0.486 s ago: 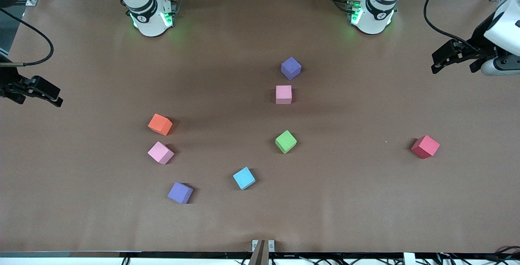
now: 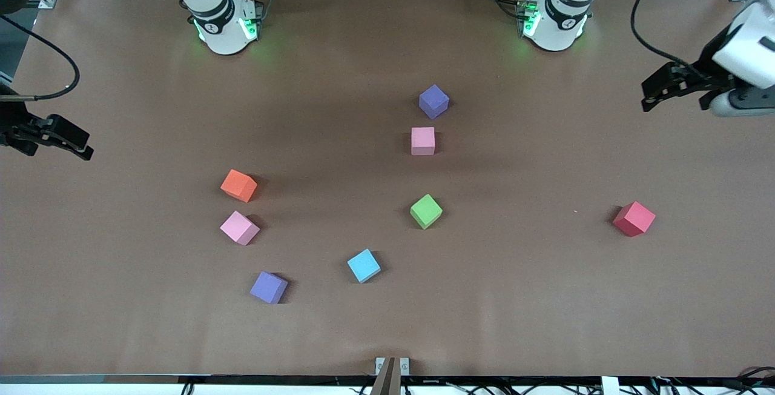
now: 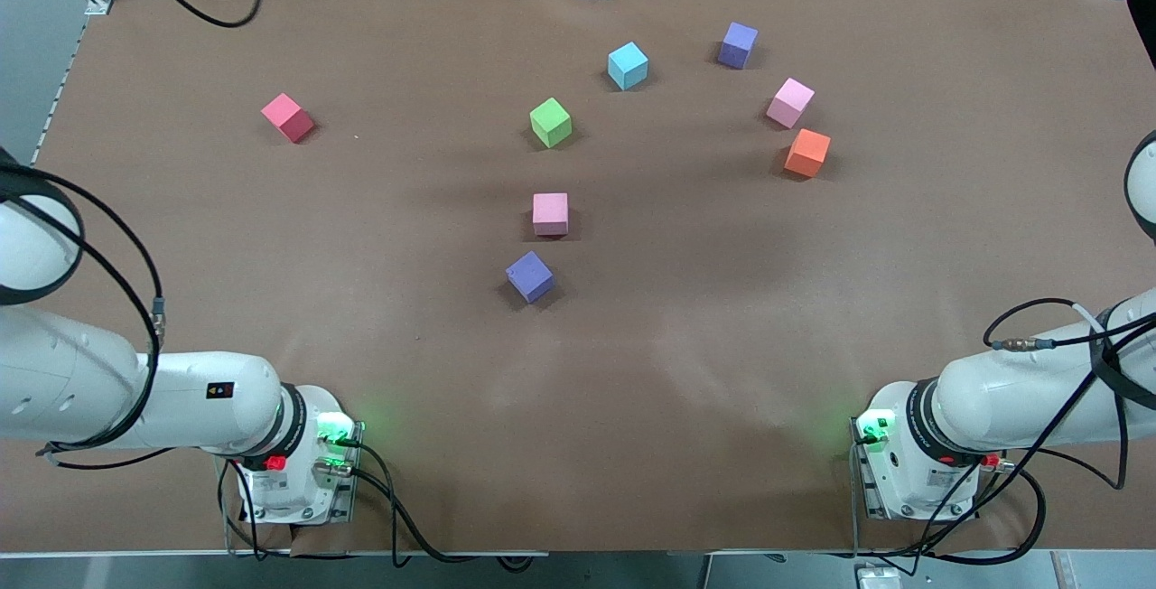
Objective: Arrange blocks into number 1
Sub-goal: 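Move the left gripper to the purple cube while the right gripper reaches out, then grasp the purple cube with the left gripper while the right gripper reaches another purple cube, then place the purple cube with the left gripper while the right gripper grasps purple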
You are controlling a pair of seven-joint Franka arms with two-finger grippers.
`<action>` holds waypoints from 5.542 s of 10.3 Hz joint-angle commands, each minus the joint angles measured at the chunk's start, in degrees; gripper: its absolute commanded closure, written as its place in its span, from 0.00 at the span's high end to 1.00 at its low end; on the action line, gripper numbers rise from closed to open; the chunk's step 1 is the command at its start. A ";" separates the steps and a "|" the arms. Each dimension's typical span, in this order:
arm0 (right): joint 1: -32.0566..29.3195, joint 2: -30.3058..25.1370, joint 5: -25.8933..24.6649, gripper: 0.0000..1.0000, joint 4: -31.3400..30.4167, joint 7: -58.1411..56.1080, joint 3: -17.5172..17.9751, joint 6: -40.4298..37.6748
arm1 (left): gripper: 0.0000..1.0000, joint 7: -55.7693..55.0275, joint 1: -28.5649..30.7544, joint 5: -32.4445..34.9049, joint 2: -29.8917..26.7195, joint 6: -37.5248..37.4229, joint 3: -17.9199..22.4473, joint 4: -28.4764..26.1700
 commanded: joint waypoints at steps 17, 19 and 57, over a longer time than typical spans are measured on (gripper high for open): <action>13.86 27.83 9.48 1.00 4.12 23.62 -7.46 24.27 | 1.00 -66.36 -12.01 -8.36 9.32 58.69 -28.54 -50.98; 17.21 32.68 13.77 1.00 7.29 26.71 -10.63 24.37 | 1.00 -66.36 -12.19 -8.36 10.11 61.16 -28.54 -52.75; 25.58 29.40 15.29 0.52 -7.50 20.16 -13.63 39.75 | 1.00 -67.15 -34.78 1.66 20.93 57.33 -30.29 -38.27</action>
